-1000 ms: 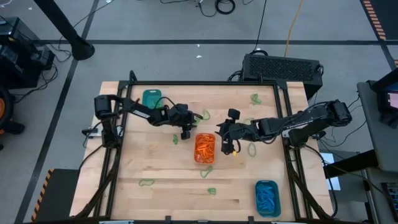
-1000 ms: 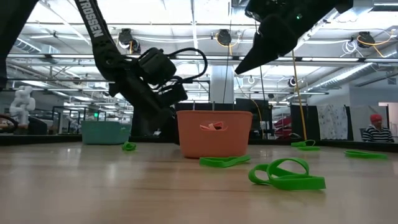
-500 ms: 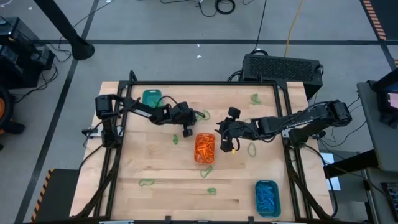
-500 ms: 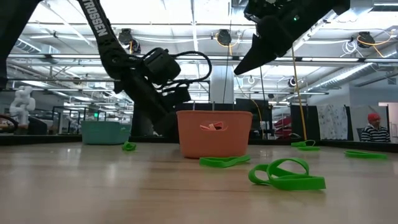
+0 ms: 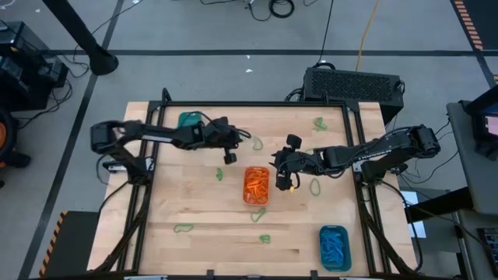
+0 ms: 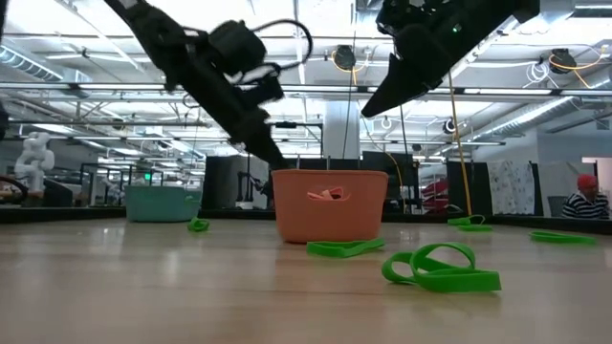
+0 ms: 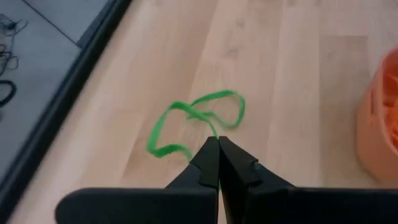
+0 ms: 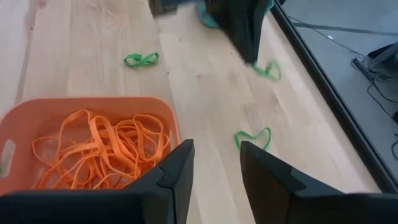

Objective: Sort rubber bands into baskets
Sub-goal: Put the green rubber band into the green bin

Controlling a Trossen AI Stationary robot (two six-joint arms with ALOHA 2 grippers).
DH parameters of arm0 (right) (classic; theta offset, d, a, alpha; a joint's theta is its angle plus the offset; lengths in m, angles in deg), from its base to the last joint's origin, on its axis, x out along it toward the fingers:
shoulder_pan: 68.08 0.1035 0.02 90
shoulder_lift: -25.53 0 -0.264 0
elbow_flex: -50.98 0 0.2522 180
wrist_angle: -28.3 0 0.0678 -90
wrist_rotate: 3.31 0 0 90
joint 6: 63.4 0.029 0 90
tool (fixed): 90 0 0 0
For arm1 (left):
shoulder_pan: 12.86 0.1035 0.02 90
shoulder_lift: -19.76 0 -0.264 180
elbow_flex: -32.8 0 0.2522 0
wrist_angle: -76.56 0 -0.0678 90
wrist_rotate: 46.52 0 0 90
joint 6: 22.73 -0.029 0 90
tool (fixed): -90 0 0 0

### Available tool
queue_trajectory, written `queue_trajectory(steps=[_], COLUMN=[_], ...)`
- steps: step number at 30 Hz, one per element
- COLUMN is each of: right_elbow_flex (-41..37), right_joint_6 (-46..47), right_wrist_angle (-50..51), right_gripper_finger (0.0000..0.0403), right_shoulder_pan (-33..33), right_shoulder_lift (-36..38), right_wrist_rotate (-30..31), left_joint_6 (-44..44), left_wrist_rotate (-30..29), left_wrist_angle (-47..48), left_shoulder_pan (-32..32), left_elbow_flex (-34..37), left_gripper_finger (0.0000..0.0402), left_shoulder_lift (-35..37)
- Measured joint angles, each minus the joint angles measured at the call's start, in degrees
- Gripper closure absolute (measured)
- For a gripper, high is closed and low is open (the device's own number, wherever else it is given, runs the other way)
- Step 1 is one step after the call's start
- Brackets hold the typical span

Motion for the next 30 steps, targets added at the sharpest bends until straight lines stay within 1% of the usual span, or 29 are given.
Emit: queue_trajectory(steps=[6, 9, 12, 15, 20, 30], right_elbow_flex=[0.00, 0.00, 0.00, 0.00, 0.00, 0.00], right_joint_6=[2.21, 2.28, 2.28, 2.28, 2.50, 2.66], right_wrist_angle=[0.40, 0.42, 0.42, 0.42, 0.42, 0.43], right_gripper_finger=[0.0280, 0.0280, 0.0280, 0.0280, 0.0280, 0.0280], right_shoulder_pan=[0.04, 0.04, 0.04, 0.04, 0.04, 0.04], right_shoulder_lift=[0.00, 0.00, 0.00, 0.00, 0.00, 0.00], right_wrist_rotate=[-0.17, -0.17, -0.15, -0.15, -0.15, -0.15], left_joint_6=[0.52, 1.97, 4.45, 7.56, 10.93, 9.21], left_wrist_rotate=[-6.54, -11.74, -16.55, -18.69, -19.04, -17.29], left_wrist_angle=[14.86, 23.23, 31.01, 37.72, 45.32, 45.90], left_shoulder_pan=[-0.02, -0.04, 0.27, 1.43, 5.39, 14.54], left_elbow_flex=[0.00, 0.00, -0.02, -0.02, -0.02, -0.02], left_gripper_finger=[0.0401, 0.0401, 0.0401, 0.0401, 0.0401, 0.0401], left_shoulder_lift=[10.57, 15.12, 18.61, 20.84, 21.09, 16.37])
